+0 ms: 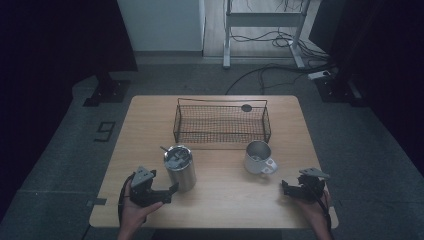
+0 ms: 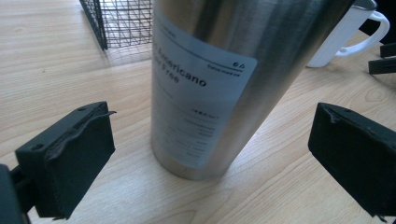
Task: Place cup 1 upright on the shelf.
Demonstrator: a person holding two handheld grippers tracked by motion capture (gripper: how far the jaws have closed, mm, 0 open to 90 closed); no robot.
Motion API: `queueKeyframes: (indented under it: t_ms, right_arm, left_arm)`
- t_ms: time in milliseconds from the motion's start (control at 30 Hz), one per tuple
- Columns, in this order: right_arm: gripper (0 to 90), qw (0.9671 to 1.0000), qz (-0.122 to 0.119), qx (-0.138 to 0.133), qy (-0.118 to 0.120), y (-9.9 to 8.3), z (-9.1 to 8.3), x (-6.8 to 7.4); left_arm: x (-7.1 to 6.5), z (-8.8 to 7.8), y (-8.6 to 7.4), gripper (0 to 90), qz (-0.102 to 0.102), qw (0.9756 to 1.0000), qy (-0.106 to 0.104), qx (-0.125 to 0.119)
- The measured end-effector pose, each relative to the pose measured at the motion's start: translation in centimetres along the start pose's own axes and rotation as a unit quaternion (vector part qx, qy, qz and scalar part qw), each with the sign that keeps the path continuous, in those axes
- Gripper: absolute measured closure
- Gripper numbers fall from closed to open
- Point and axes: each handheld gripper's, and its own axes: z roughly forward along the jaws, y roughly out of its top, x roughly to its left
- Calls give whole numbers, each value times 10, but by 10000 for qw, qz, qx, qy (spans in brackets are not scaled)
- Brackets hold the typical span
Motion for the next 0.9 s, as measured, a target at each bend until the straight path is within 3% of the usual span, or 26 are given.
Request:
queueKeyframes:
  t_ms: [900]
  right_arm:
    - [30, 10000, 17, -1, -16, 0, 0, 0]
  left_arm:
    - [-10, 22, 15, 0, 134, 9998, -23, 127]
